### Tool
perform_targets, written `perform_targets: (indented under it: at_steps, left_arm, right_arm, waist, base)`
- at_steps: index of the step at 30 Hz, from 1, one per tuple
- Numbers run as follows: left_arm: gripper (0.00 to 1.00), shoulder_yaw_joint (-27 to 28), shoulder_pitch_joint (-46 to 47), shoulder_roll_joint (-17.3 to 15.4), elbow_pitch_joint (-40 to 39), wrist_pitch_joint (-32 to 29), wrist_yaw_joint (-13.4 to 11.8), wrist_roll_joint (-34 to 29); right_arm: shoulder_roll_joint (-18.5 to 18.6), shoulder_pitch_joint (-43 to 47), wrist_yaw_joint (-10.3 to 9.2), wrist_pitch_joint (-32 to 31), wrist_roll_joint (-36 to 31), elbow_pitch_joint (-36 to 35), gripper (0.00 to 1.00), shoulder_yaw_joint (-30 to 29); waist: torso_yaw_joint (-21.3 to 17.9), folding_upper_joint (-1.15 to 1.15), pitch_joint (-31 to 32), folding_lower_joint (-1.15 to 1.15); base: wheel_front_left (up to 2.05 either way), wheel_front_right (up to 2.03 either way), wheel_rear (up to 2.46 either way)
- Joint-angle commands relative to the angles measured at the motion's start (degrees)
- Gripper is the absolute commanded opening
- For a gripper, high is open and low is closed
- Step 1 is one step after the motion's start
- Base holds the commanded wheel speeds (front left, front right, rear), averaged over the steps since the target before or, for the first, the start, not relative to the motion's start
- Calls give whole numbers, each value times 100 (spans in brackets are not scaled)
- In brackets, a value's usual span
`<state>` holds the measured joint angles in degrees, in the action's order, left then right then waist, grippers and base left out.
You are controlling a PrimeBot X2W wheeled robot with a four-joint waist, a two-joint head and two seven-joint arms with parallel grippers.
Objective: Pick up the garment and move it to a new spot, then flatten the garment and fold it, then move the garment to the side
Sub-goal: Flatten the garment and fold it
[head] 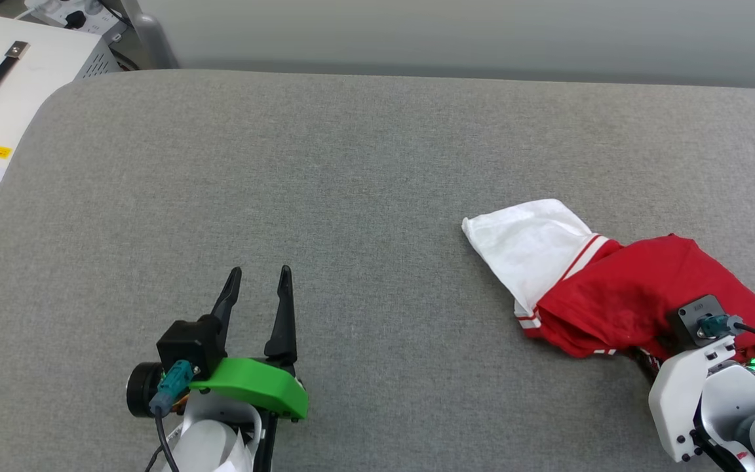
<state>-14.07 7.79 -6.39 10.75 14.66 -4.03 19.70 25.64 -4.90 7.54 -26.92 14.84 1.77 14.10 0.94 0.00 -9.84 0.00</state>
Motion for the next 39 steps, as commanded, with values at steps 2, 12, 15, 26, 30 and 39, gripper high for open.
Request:
perform_targets:
  at_steps: [2,12,15,26,30,39]
  left_arm:
    - [100,40,116,45,23,33,17,-29]
    - [100,99,99,85,27,33,51,-82]
    - [100,133,74,82,26,33,53,-95]
    - [100,156,53,73,16,33,63,-135]
    - [100,152,59,77,12,33,70,-139]
    - [100,165,117,53,15,34,74,-148]
  right_arm:
    - [29,-165,-5,76,-5,100,0,54]
    - [-96,-320,-5,462,46,-113,0,-317]
    - [-232,-351,-5,598,24,-295,0,-603]
    - [-719,-407,-5,709,68,273,0,-3052]
    - [-886,-281,-5,737,131,840,0,-3961]
    - [-1188,-158,-5,1076,171,2208,0,-4848]
  waist:
    - [-5,0,-16,0]
    - [-86,0,51,0]
    - [-134,0,91,0]
    - [-308,0,127,0]
    - [-313,0,87,0]
    - [-341,0,-57,0]
  base:
    - [0,0,0]
    - [0,0,0]
    - [0,0,0]
    - [0,0,0]
    - [0,0,0]
    - [0,0,0]
